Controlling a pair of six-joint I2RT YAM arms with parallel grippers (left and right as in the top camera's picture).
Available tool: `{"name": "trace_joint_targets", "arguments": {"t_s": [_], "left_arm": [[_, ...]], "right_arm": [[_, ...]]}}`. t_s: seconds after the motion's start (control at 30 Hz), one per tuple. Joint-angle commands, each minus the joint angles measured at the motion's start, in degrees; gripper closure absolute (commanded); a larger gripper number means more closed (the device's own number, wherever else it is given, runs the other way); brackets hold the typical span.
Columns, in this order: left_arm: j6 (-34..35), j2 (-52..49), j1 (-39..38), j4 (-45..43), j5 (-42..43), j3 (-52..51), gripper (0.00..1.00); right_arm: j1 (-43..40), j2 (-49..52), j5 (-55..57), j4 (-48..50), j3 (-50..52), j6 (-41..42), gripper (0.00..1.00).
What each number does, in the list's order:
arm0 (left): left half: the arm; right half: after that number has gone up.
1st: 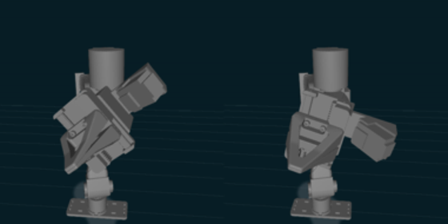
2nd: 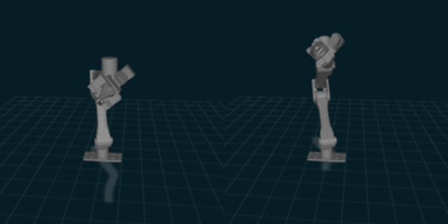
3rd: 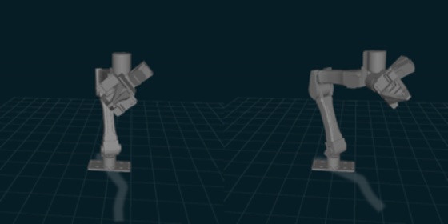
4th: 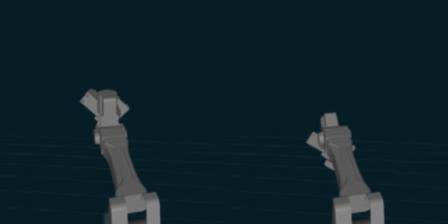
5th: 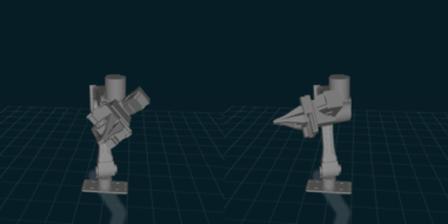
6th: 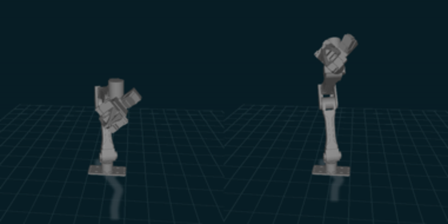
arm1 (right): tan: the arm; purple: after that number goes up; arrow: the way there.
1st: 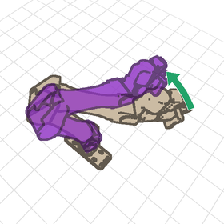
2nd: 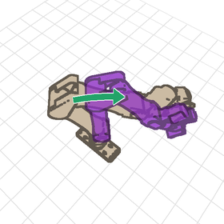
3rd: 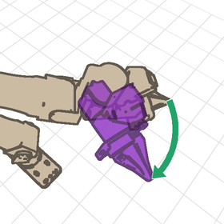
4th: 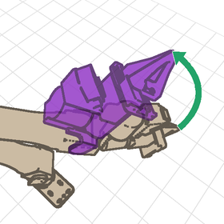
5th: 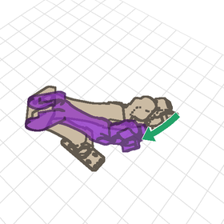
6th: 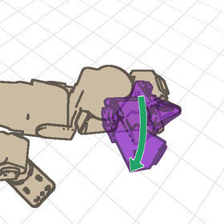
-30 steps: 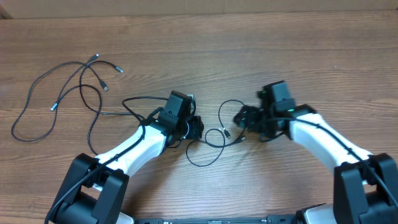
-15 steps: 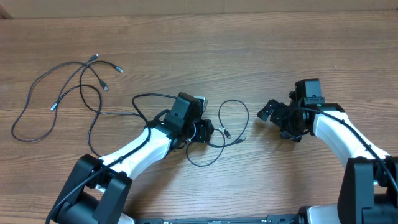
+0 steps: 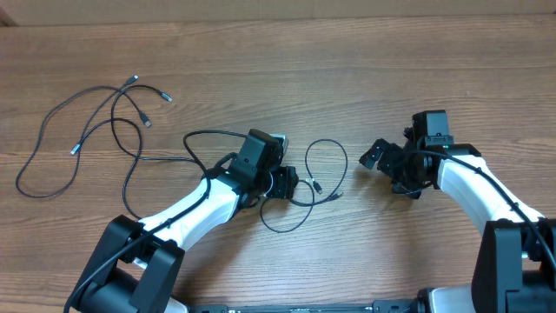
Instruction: Untangle cables
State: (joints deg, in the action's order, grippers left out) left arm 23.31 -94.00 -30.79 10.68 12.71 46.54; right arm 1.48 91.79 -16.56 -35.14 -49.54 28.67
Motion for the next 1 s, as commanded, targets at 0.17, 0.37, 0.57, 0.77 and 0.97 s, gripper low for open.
{"name": "trace_joint_targets", "arguments": {"t_s": [0.17, 0.37, 0.57, 0.77, 0.97], "left_arm": [[-1.49, -0.46, -0.42, 0.28, -1.07, 0.15, 0.33], [-1.46, -0.46, -0.37, 0.87, -1.07, 0.15, 0.47], [-1.03, -0.46, -0.37, 0.17, -1.09, 0.15, 0.57], [-1.03, -0.46, -0.37, 0.63, -1.05, 0.15, 0.56], [-1.03, -0.46, -0.37, 0.66, -1.01, 0.15, 0.8]], "right_arm": [[-0.11, -0.26, -0.15, 0.31, -0.35, -0.02, 0.0], [-0.11, -0.26, -0.15, 0.31, -0.35, -0.02, 0.0], [-0.11, -0.26, -0.15, 0.31, -0.35, -0.02, 0.0], [-0.11, -0.26, -0.15, 0.31, -0.35, -0.02, 0.0], [-0.11, -0.26, -0.15, 0.31, -0.35, -0.02, 0.0]]}}
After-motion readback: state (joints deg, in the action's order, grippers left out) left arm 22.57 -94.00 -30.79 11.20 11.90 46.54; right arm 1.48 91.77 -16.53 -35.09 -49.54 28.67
